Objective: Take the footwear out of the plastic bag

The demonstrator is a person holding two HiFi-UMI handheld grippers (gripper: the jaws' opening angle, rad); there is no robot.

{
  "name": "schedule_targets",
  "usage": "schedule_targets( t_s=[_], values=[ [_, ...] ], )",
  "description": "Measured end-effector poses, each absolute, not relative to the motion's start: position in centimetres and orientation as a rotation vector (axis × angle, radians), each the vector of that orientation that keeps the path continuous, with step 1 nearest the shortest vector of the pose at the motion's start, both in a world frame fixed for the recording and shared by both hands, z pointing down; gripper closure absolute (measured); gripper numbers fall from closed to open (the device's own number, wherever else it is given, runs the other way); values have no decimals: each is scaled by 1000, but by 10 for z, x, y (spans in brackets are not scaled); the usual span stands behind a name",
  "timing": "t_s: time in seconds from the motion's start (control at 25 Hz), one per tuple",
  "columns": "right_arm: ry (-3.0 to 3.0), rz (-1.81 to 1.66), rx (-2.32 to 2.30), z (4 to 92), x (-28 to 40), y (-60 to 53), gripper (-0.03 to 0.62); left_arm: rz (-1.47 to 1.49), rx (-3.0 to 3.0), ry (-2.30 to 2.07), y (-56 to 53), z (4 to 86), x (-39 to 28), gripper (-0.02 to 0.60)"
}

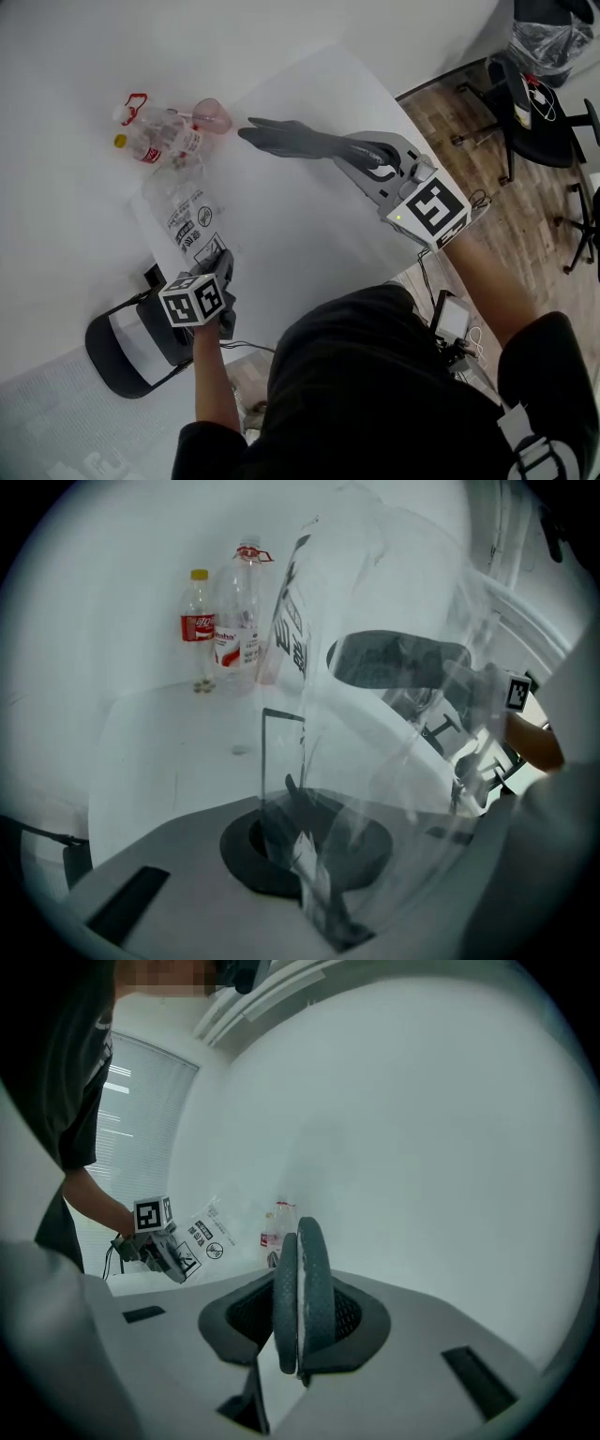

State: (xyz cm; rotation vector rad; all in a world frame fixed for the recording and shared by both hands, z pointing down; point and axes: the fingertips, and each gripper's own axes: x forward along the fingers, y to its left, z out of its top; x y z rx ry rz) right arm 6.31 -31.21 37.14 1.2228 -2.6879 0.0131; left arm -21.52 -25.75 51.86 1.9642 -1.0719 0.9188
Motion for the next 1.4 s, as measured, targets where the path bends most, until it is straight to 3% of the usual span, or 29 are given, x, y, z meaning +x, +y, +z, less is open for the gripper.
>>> schedule_targets(
  t_s=[0.44, 1.4],
  values=[
    [-2616, 181, 1222, 432, 67, -287, 516, 921, 1894, -985, -223, 559, -186, 558],
    [-2629, 191, 1175, 435, 59, -283, 516, 889, 1886, -982, -218, 564, -171, 558]
  ],
)
